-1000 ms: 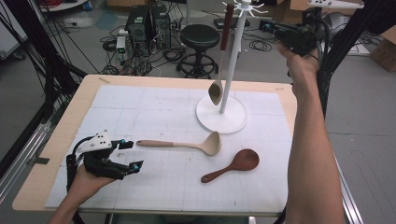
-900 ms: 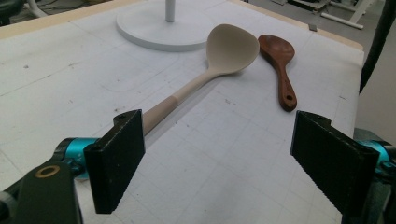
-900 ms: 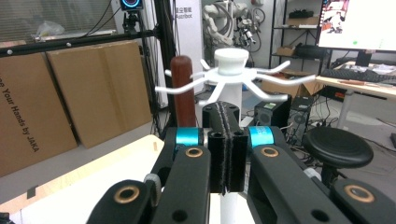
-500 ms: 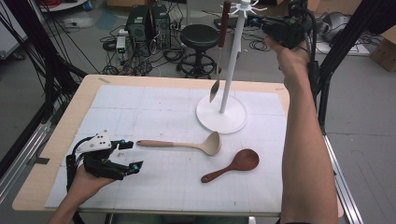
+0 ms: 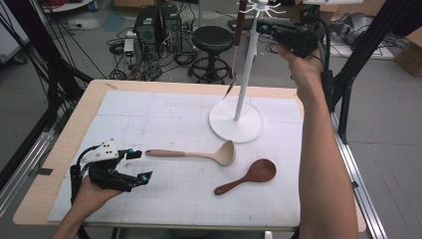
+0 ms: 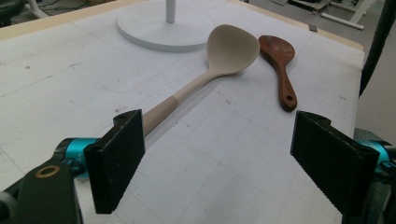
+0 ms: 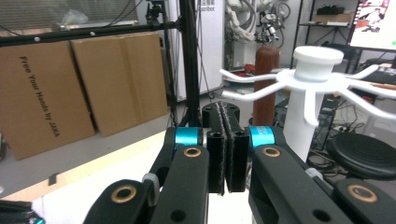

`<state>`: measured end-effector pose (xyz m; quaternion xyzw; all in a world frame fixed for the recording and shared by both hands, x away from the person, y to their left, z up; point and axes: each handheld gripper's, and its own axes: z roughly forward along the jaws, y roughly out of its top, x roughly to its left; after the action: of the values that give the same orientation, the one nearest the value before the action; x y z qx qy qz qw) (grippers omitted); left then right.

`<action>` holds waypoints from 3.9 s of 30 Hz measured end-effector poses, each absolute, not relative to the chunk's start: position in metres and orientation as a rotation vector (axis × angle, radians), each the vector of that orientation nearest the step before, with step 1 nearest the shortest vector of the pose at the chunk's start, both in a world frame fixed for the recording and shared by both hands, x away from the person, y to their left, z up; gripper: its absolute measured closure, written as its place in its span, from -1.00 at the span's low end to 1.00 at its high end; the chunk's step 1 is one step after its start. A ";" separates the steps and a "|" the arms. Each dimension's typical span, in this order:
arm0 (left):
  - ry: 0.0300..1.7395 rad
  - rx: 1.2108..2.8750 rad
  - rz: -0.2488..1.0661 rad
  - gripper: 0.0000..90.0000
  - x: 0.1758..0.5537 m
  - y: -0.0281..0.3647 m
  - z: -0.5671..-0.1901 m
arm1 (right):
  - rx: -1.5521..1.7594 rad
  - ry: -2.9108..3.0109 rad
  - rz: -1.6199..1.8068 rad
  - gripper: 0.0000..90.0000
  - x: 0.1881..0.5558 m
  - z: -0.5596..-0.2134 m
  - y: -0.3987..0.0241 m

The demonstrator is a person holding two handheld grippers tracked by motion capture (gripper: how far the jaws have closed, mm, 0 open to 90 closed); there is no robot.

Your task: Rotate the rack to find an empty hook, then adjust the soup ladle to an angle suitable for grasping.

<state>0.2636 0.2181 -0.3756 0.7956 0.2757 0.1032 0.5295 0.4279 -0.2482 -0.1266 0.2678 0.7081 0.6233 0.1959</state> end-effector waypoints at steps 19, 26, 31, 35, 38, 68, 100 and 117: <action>0.677 1.900 0.253 -0.59 0.264 0.223 -0.377 | 0.741 2.087 1.758 0.33 0.397 -0.169 -0.247; 0.686 1.900 0.257 -0.60 0.265 0.224 -0.377 | 0.730 2.124 1.754 0.16 0.386 -0.181 -0.242; 0.686 1.899 0.264 -0.59 0.265 0.226 -0.376 | 0.711 2.178 1.720 0.07 0.378 -0.194 -0.236; 0.688 1.904 0.267 -0.59 0.265 0.226 -0.377 | 0.704 2.204 1.712 0.06 0.373 -0.204 -0.232; 0.688 1.903 0.265 -0.59 0.265 0.226 -0.377 | 0.706 2.226 1.704 0.03 0.371 -0.211 -0.228; 0.698 1.897 0.274 -0.59 0.265 0.228 -0.377 | 0.627 2.528 1.482 -0.26 0.368 -0.311 -0.154; 0.695 1.899 0.268 -0.59 0.264 0.226 -0.378 | 0.605 2.667 1.309 -0.38 0.375 -0.377 -0.101; 0.695 1.898 0.264 -0.59 0.265 0.226 -0.378 | 0.609 2.687 1.254 -0.30 0.372 -0.401 -0.097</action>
<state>0.2650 0.2258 -0.3780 0.7930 0.2905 0.1101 0.5241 0.3721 -0.0971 -0.4012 0.2009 0.8863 0.4134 0.0573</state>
